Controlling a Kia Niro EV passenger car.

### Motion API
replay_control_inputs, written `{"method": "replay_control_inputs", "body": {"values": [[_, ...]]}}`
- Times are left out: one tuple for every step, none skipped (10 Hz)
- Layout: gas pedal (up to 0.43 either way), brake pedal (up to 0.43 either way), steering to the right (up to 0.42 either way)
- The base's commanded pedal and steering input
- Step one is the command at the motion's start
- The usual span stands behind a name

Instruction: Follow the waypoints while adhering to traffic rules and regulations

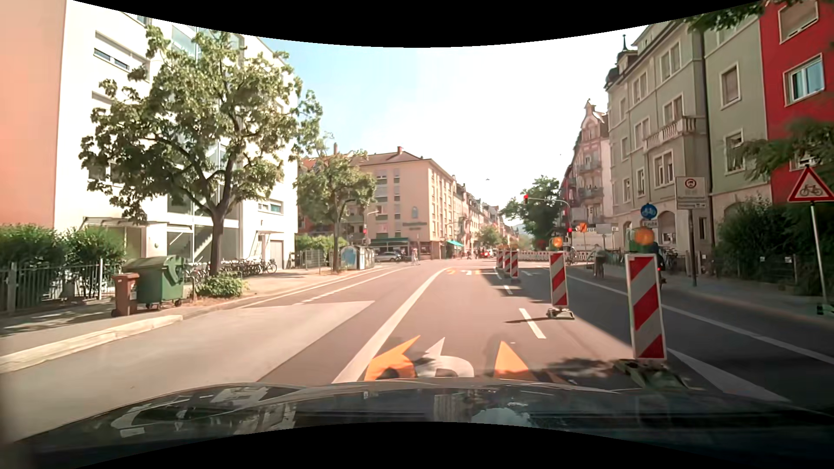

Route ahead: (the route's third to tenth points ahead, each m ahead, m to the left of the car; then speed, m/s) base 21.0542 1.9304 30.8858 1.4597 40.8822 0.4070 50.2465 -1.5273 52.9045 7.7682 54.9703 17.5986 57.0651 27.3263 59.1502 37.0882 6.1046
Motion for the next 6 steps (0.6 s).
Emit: {"method": "replay_control_inputs", "body": {"values": [[0.0,0.0,0.011],[0.0,0.0,0.013],[0.0,0.0,0.013],[0.0,0.0,0.013],[0.0,0.0,0.013],[0.0,0.0,0.013]]}}
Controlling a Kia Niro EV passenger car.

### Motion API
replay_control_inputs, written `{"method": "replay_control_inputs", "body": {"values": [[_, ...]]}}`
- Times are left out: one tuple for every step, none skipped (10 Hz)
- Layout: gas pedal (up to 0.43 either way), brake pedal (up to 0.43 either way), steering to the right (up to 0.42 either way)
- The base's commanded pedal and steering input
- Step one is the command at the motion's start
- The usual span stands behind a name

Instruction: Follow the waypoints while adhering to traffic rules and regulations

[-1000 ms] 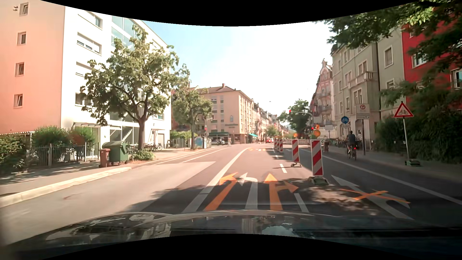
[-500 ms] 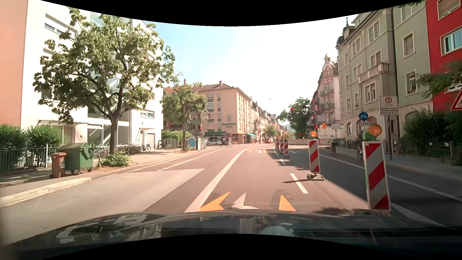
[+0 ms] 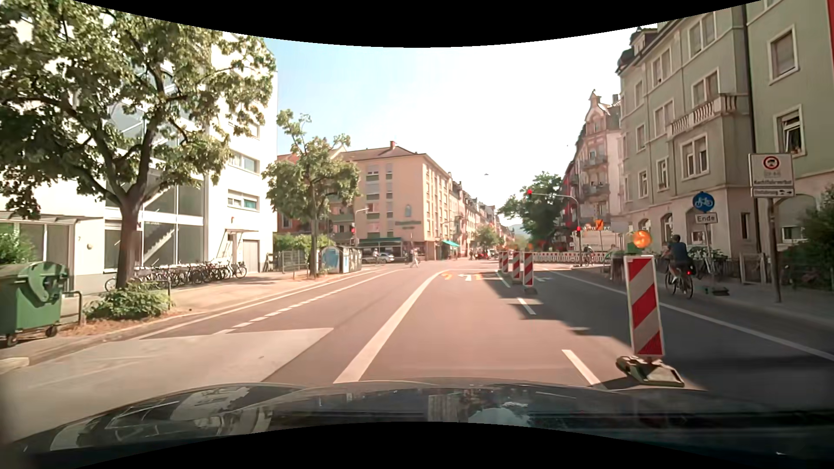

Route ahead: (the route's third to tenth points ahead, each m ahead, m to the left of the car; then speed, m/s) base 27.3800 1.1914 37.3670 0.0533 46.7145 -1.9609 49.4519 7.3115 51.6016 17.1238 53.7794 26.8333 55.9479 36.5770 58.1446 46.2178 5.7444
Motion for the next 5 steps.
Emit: {"method": "replay_control_inputs", "body": {"values": [[0.0,0.0,0.012],[0.0,0.0,0.01],[0.0,0.0,0.009],[0.0,0.0,0.009],[0.0,0.0,0.009]]}}
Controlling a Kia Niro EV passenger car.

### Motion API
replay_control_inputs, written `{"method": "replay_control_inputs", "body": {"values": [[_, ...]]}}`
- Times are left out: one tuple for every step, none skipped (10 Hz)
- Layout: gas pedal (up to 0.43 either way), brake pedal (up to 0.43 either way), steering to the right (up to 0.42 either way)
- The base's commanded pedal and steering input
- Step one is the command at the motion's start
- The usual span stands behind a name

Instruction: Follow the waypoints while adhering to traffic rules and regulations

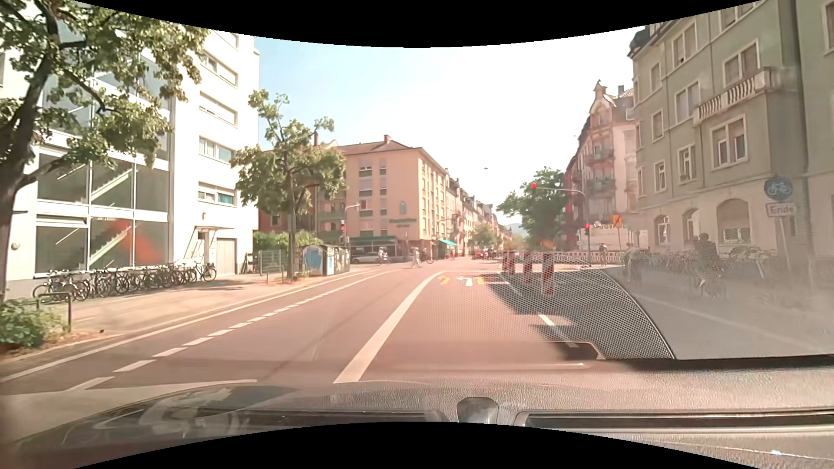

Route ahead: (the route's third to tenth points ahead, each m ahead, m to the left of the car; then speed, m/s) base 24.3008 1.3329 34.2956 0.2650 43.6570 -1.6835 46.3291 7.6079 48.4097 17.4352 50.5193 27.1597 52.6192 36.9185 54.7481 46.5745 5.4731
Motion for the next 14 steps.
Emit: {"method": "replay_control_inputs", "body": {"values": [[0.0,0.0,0.009],[0.0,0.0,0.009],[0.0,0.0,0.009],[0.0,0.0,0.008],[0.0,0.0,0.008],[0.0,0.0,0.008],[0.0,0.0,0.009],[0.0,0.0,0.01],[0.0,0.0,0.011],[0.0,0.0,0.011],[0.0,0.0,0.011],[0.0,0.0,0.012],[0.0,0.006,0.011],[0.0,0.037,0.012]]}}
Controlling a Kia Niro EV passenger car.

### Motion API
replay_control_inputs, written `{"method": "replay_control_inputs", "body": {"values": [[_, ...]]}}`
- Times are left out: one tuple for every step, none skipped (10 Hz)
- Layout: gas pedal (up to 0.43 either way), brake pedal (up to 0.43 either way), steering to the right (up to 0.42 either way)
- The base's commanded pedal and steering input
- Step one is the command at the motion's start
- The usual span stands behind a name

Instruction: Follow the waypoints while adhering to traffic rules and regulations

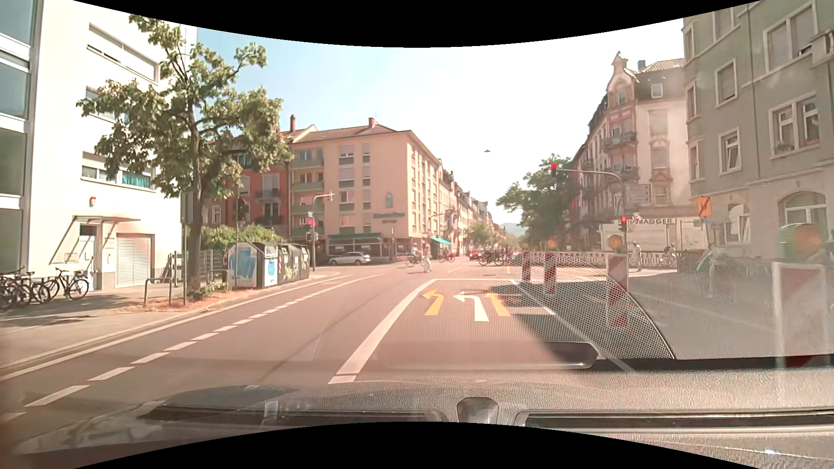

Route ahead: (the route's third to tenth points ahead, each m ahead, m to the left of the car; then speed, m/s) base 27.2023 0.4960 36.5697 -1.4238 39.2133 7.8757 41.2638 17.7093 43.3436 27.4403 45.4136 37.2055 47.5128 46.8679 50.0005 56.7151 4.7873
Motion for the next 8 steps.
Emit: {"method": "replay_control_inputs", "body": {"values": [[0.0,0.067,0.012],[0.0,0.091,0.012],[0.0,0.11,0.012],[0.0,0.116,0.012],[0.0,0.122,0.012],[0.0,0.122,0.013],[0.0,0.128,0.013],[0.0,0.128,0.013]]}}
